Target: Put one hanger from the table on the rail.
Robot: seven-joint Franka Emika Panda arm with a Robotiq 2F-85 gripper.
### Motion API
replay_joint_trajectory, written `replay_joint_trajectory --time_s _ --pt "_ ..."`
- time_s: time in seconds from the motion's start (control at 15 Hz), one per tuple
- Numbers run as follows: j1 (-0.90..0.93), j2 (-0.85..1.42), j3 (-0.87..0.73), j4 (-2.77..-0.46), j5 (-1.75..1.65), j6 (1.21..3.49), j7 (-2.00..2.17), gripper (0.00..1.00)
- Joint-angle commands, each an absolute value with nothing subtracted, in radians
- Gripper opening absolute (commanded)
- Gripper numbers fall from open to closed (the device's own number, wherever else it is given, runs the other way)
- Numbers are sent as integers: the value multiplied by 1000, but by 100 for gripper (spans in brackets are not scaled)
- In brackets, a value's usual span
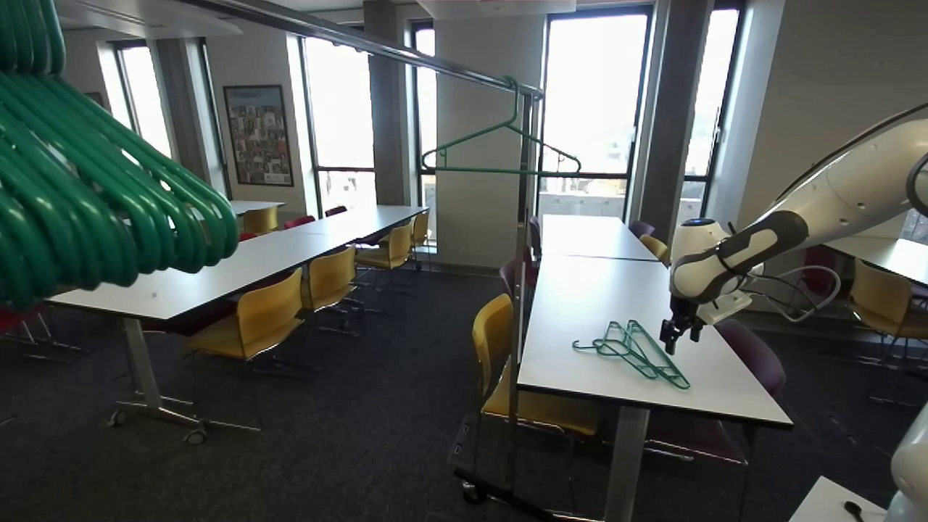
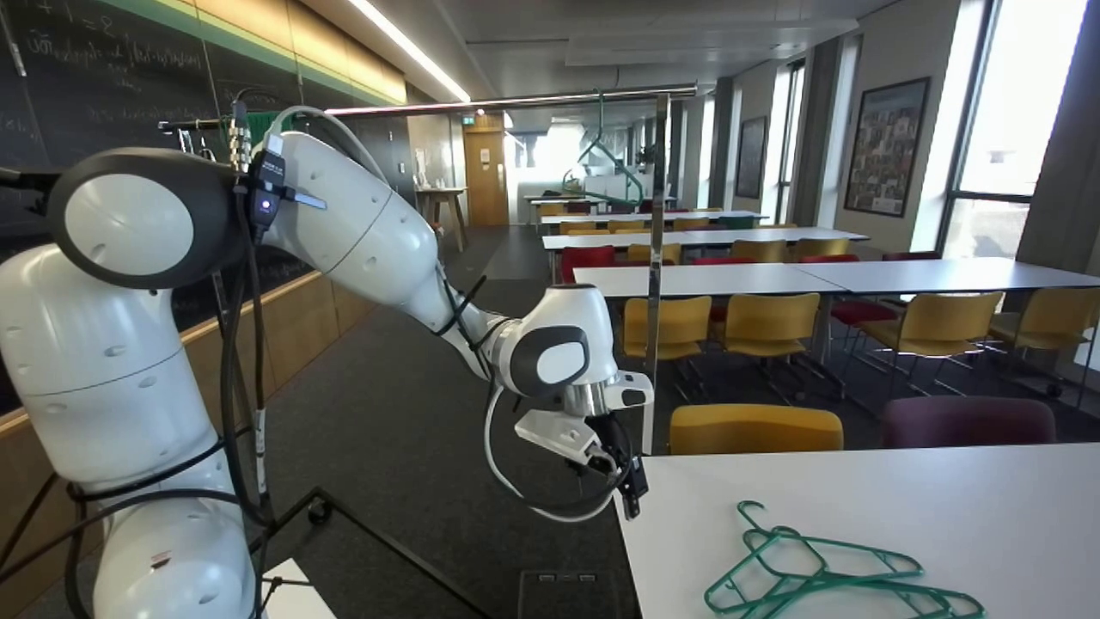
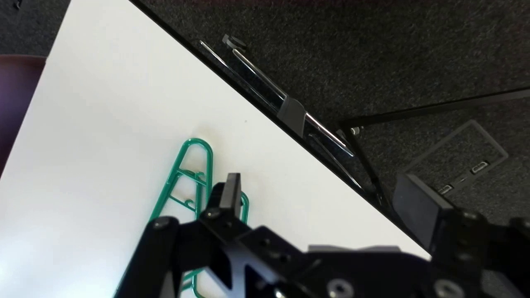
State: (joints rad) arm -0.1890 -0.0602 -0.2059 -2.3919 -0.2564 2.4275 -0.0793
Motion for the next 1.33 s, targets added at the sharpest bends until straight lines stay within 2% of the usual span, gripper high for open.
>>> replay_joint_trajectory --time_s 0.0,0.2,0.67,1.27 --pt "-199 -15 -222 -2354 -170 2518 -186 100" --pt "-205 51 -230 -2309 -101 2585 -219 100" --pt "-250 280 -211 -2110 80 2542 -206 100" --pt "-299 514 -206 -1869 58 2501 -165 100"
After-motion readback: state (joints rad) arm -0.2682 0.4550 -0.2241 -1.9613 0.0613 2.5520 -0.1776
